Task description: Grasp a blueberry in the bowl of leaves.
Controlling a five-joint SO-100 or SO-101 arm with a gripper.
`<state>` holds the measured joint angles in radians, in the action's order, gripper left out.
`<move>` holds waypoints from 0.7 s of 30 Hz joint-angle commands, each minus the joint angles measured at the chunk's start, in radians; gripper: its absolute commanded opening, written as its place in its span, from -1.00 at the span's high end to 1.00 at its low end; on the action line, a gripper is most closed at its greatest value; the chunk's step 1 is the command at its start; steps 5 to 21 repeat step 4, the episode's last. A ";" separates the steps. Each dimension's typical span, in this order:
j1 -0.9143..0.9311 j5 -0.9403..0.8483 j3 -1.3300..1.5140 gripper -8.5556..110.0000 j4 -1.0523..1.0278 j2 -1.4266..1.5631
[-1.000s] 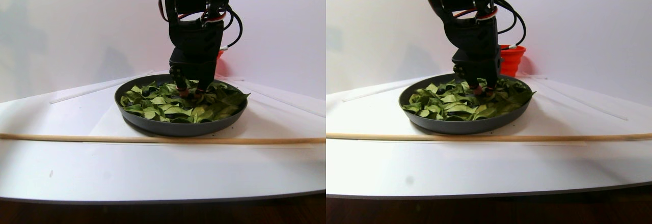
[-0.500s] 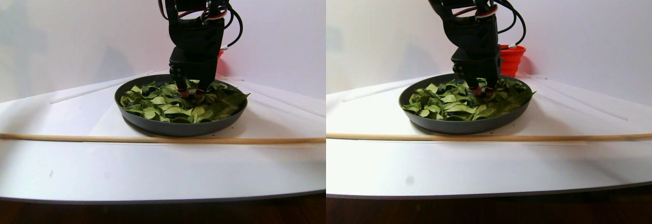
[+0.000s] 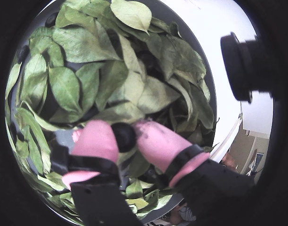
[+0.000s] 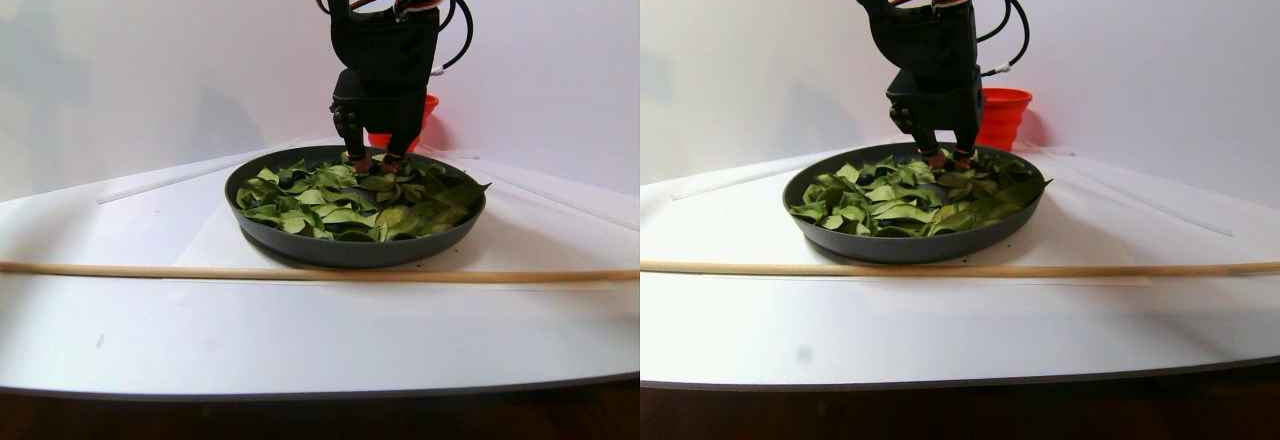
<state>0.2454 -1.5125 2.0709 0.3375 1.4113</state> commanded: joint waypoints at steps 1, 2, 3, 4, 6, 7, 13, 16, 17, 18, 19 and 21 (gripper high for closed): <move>-0.005 -0.014 -0.009 0.71 -0.008 0.127; -0.005 -0.017 -0.011 0.71 -0.011 0.132; -0.005 -0.020 -0.011 0.71 -0.012 0.137; -0.005 -0.023 -0.011 0.71 -0.015 0.140; -0.005 -0.023 -0.011 0.71 -0.015 0.140; -0.005 -0.023 -0.011 0.71 -0.015 0.140; -0.005 -0.023 -0.011 0.71 -0.015 0.140; -0.005 -0.023 -0.011 0.71 -0.015 0.140; -0.005 -0.023 -0.011 0.71 -0.015 0.140; -0.005 -0.023 -0.011 0.71 -0.015 0.140; -0.005 -0.023 -0.011 0.71 -0.015 0.140; -0.005 -0.023 -0.011 0.71 -0.015 0.140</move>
